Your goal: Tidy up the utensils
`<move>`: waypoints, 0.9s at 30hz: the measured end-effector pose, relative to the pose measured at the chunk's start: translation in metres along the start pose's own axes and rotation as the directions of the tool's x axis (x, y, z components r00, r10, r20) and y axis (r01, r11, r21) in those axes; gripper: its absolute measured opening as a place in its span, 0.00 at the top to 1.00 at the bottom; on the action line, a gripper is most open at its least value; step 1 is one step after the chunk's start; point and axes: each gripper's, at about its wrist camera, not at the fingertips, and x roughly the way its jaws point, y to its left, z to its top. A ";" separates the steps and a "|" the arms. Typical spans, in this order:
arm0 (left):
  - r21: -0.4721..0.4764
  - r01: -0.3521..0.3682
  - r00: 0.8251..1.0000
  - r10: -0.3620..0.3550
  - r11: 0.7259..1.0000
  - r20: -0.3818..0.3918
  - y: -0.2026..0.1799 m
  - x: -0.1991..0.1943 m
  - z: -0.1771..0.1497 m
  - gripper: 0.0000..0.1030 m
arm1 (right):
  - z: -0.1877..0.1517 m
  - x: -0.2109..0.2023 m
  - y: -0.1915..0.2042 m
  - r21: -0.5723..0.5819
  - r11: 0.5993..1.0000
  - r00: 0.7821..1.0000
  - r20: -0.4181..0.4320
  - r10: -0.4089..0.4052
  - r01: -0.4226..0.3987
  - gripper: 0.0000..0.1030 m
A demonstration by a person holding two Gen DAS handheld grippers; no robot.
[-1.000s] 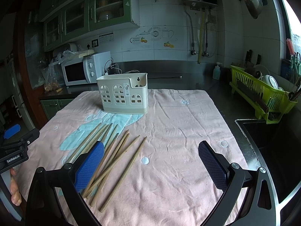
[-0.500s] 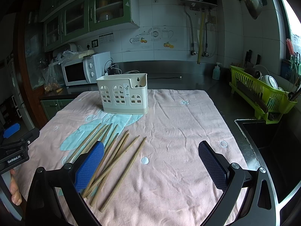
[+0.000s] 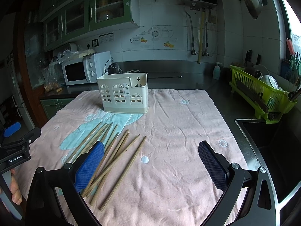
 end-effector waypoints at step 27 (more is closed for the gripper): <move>0.008 0.035 0.999 -0.035 0.999 -0.020 -0.001 0.007 -0.003 0.05 | -0.010 0.002 0.005 -0.016 0.999 0.999 -0.023 0.028 -0.029 0.06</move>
